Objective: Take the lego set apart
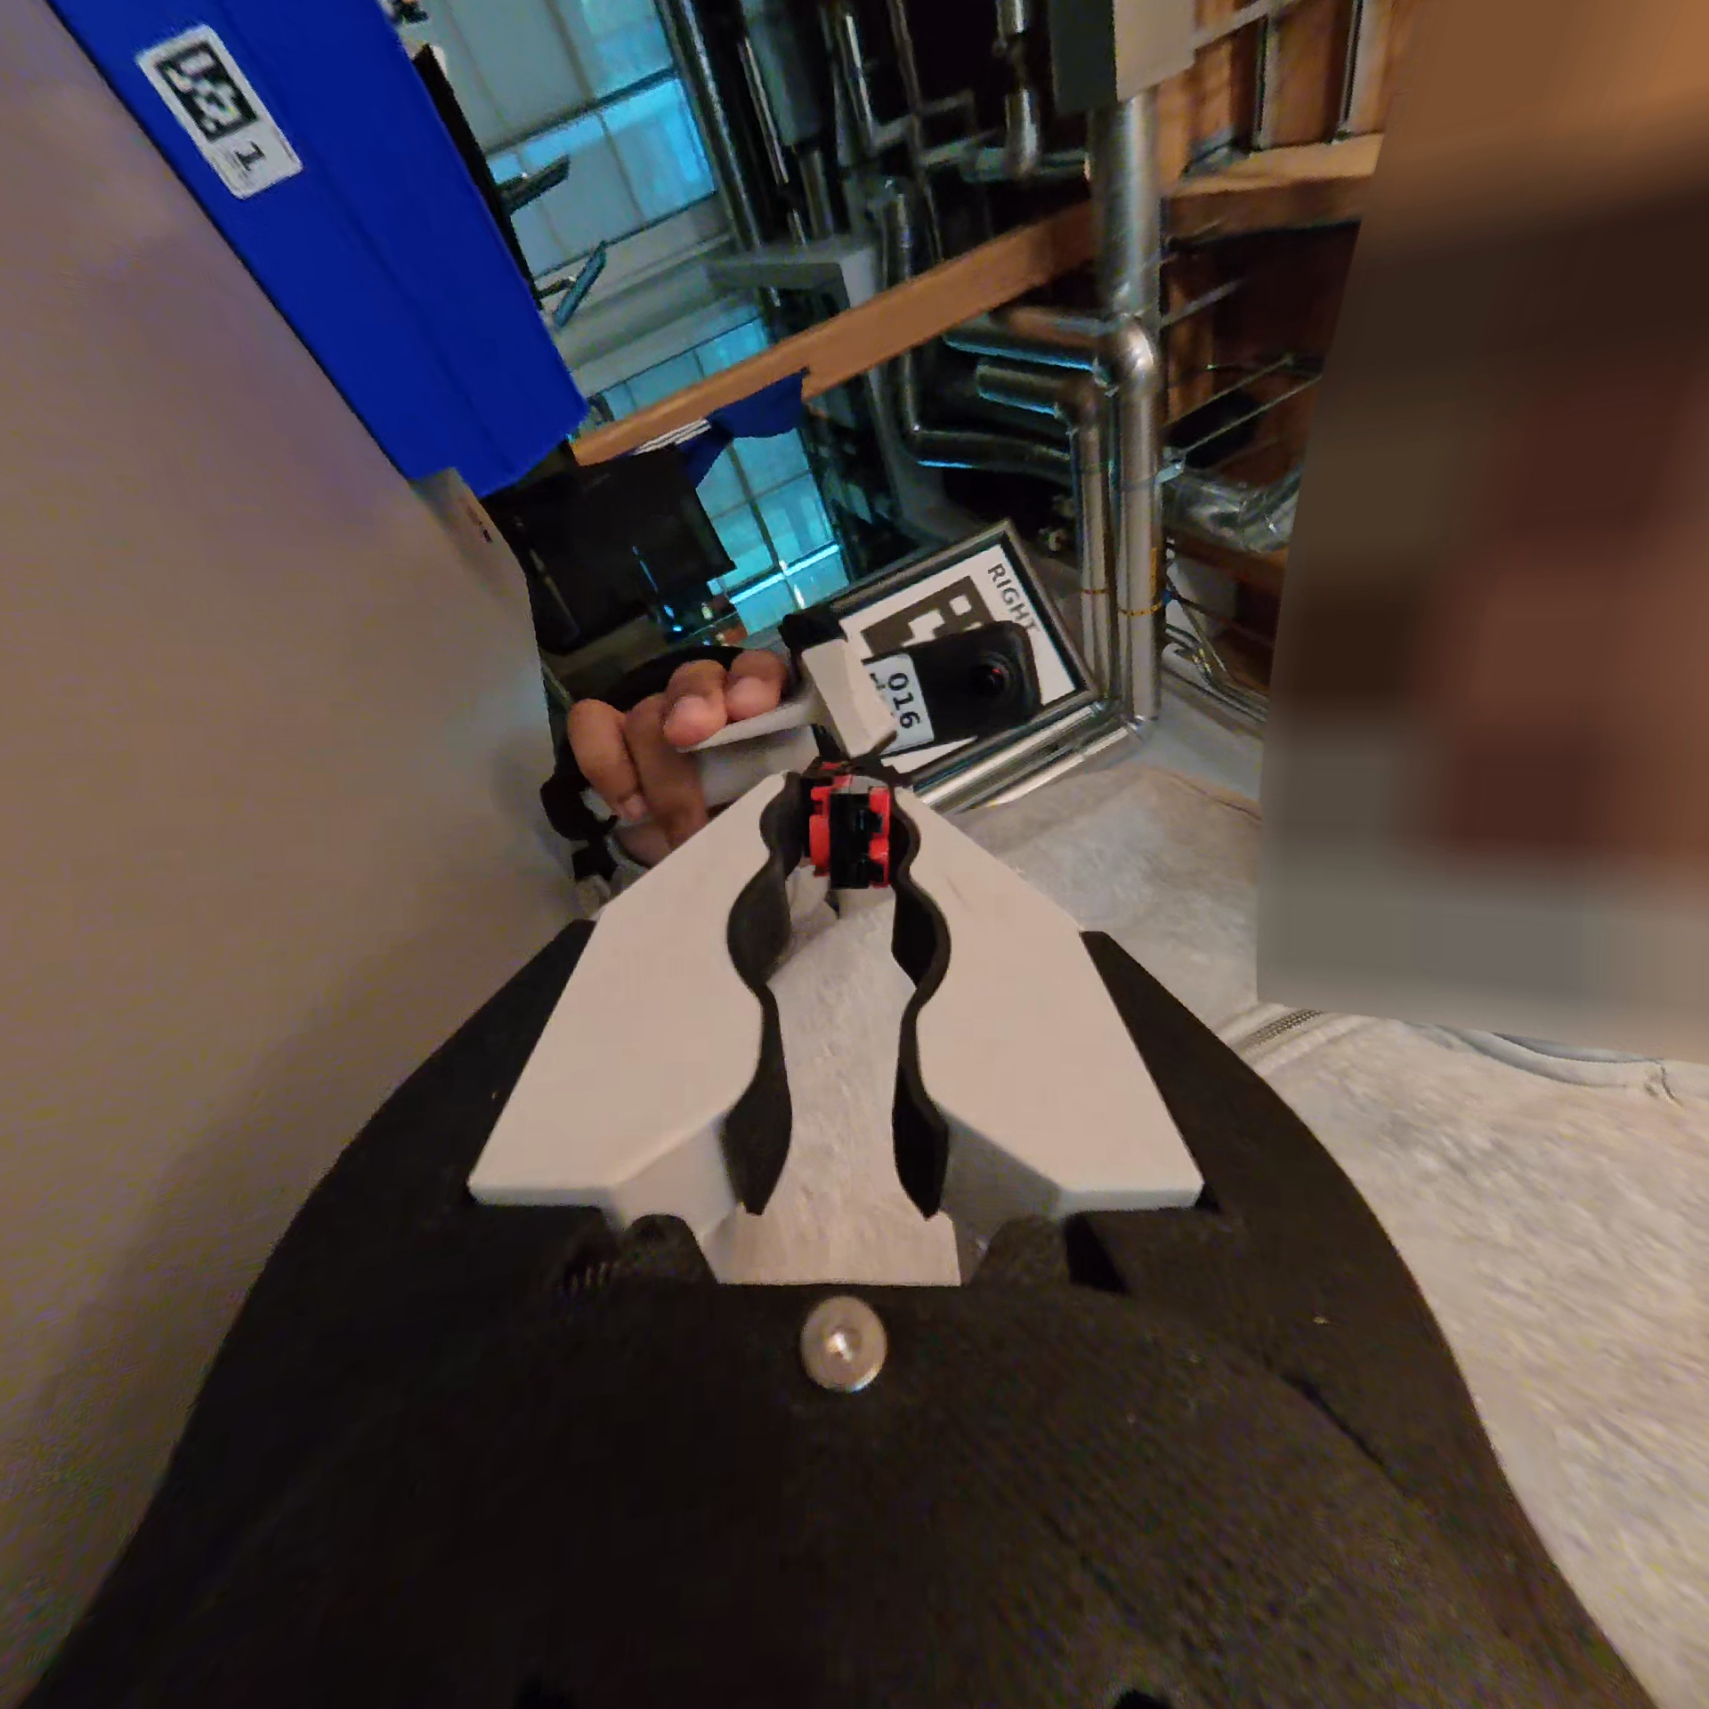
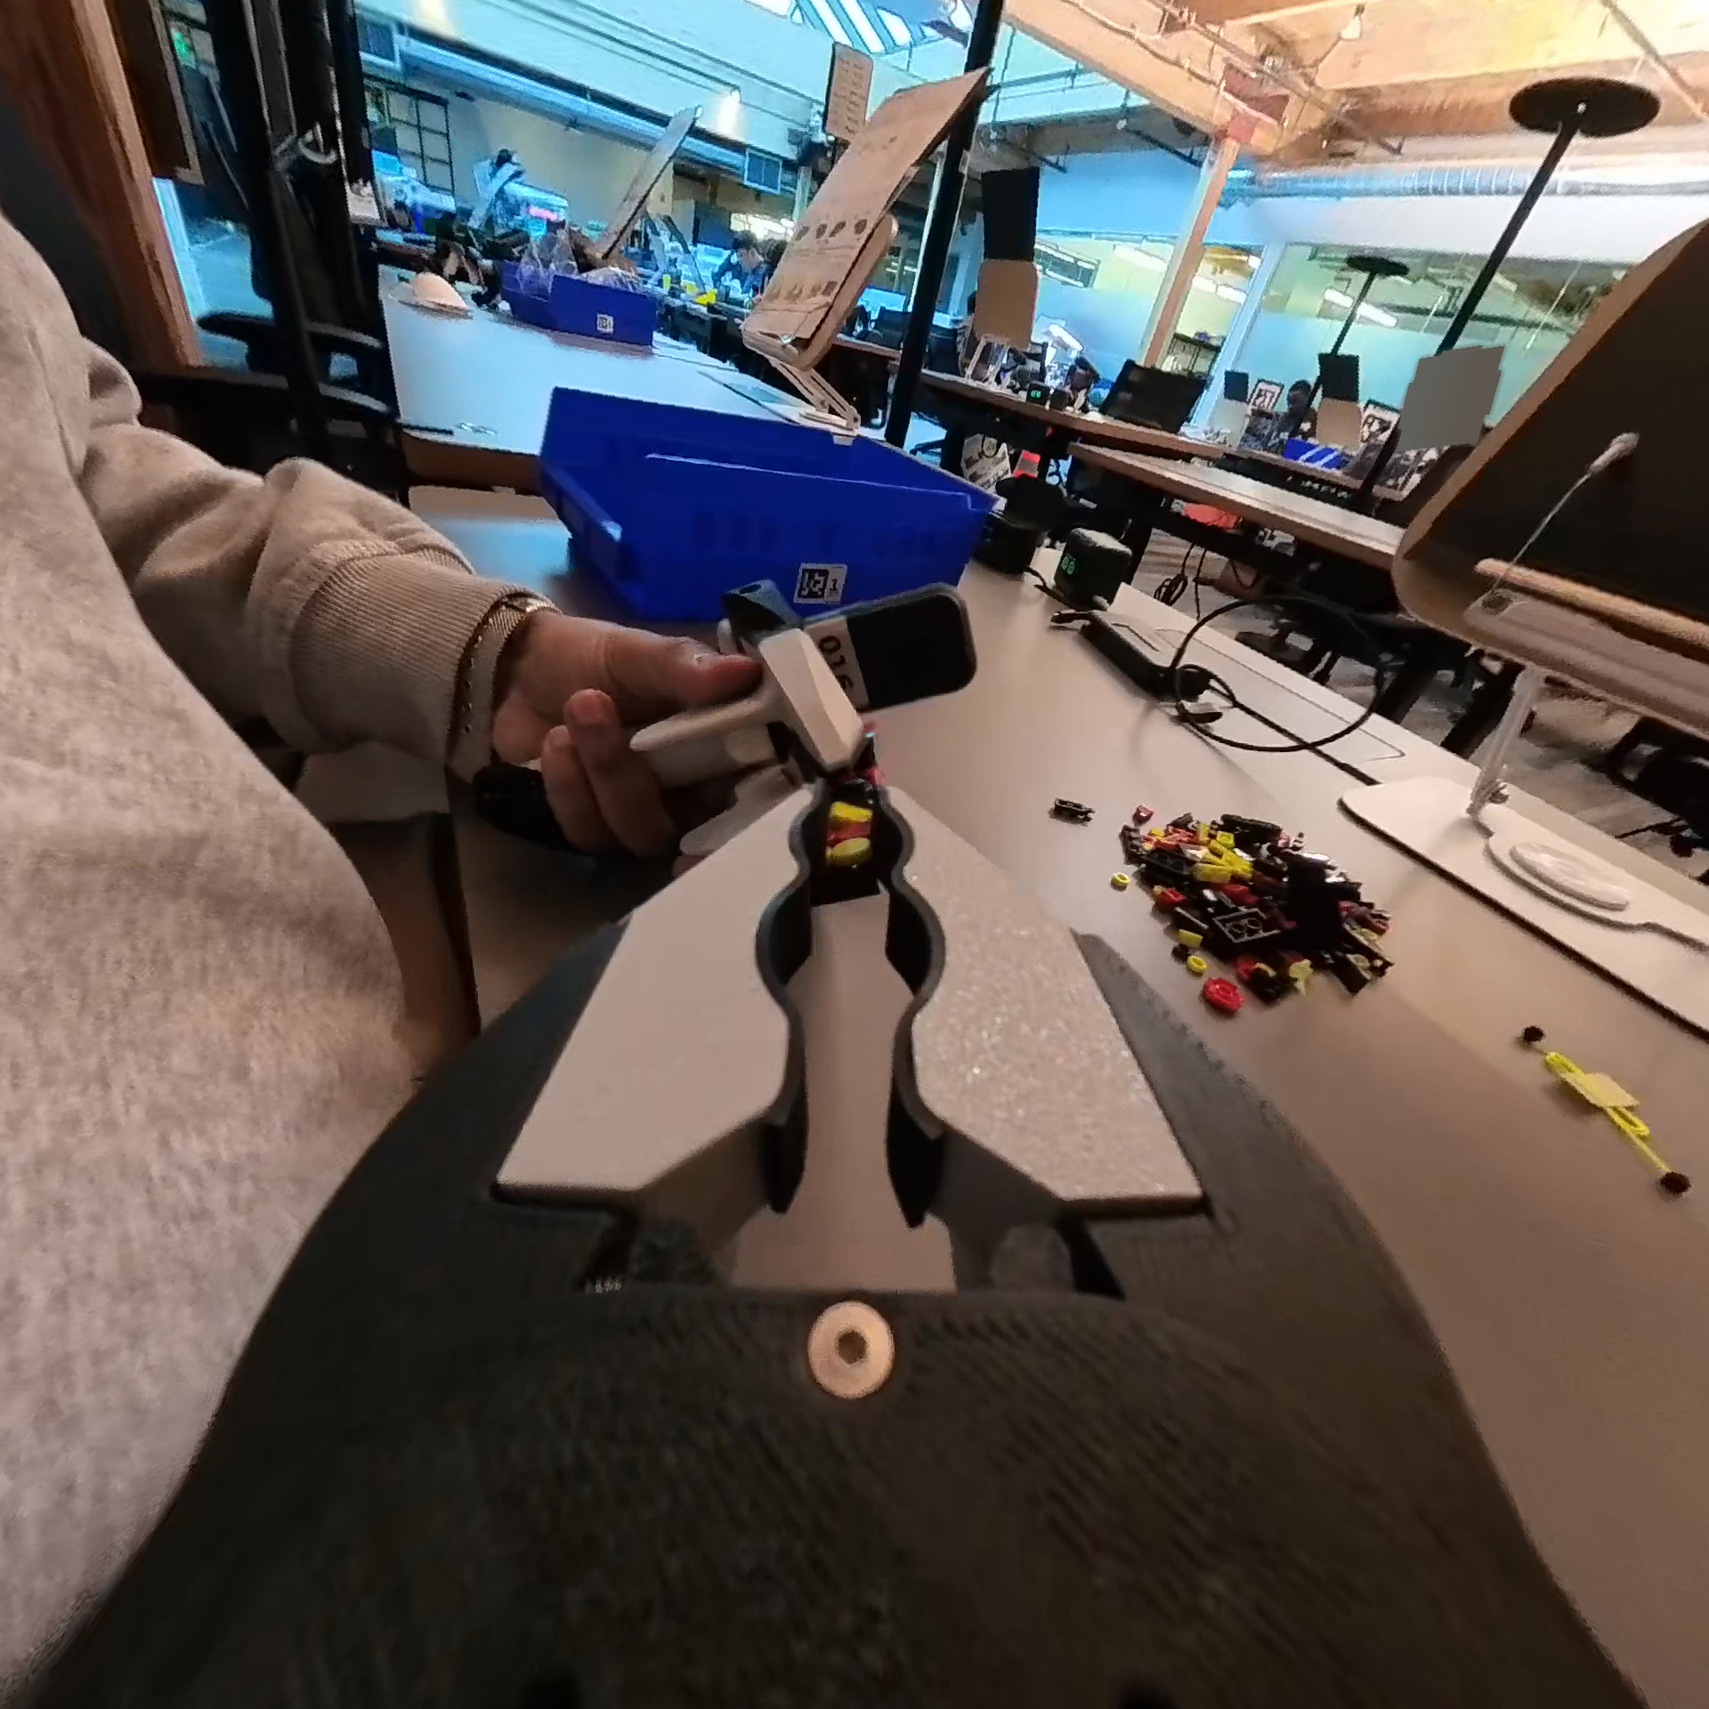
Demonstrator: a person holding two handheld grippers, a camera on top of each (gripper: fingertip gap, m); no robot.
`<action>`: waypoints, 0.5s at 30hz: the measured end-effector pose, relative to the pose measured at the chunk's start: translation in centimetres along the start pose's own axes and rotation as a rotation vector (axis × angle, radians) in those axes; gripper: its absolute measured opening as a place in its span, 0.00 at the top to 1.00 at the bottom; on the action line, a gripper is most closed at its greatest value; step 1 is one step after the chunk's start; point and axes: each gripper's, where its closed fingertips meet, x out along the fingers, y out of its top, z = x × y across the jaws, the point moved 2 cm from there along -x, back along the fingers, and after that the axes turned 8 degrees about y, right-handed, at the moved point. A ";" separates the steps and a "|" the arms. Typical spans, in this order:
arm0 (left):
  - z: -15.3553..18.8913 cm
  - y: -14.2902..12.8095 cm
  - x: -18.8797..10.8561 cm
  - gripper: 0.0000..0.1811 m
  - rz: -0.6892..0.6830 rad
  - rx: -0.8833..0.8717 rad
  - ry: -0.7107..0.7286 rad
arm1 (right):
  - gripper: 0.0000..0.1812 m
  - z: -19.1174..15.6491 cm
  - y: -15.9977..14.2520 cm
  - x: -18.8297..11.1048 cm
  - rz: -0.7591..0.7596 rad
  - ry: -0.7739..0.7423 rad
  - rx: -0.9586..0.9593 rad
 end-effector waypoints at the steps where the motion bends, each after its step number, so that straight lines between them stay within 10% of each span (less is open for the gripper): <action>1: -0.1 0.0 0.0 0.92 0.007 0.012 0.017 | 0.97 -0.1 -0.1 0.0 -0.007 0.000 -0.020; 15: -2.0 1.8 -1.0 0.93 0.138 0.327 0.359 | 0.86 1.2 -3.2 0.6 -0.232 -0.164 -0.196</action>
